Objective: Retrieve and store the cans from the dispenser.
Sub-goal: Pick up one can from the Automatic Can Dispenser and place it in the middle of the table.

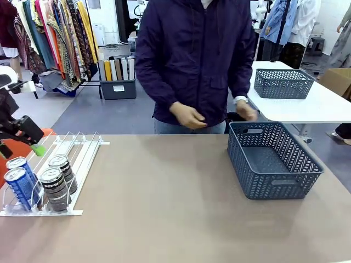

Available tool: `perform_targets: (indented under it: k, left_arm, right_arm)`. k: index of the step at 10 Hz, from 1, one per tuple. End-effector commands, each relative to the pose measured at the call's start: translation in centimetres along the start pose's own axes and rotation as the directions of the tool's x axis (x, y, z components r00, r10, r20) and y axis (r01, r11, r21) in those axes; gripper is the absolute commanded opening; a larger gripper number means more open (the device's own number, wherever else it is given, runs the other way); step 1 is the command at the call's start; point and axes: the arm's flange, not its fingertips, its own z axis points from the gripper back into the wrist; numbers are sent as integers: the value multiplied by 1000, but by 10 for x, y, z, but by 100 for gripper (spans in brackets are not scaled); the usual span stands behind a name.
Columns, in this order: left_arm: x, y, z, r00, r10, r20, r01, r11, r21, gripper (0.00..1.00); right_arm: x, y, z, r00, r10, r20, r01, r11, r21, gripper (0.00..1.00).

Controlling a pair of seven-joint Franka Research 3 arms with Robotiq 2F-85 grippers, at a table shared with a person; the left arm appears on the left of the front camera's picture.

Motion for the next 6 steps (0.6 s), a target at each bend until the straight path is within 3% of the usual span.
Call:
perform_targets:
  k: [1,6]
  left_arm:
    - [7,-15,-26,999,0,-47,2,999,52,100]
    - [20,-23,-94,982,33,-184,-20,997,77,100]
  right_arm:
    - [1,3,1,1000,0,6,-1,1000,17,100]
    - [1,3,1,1000,0,6,-1,1000,17,100]
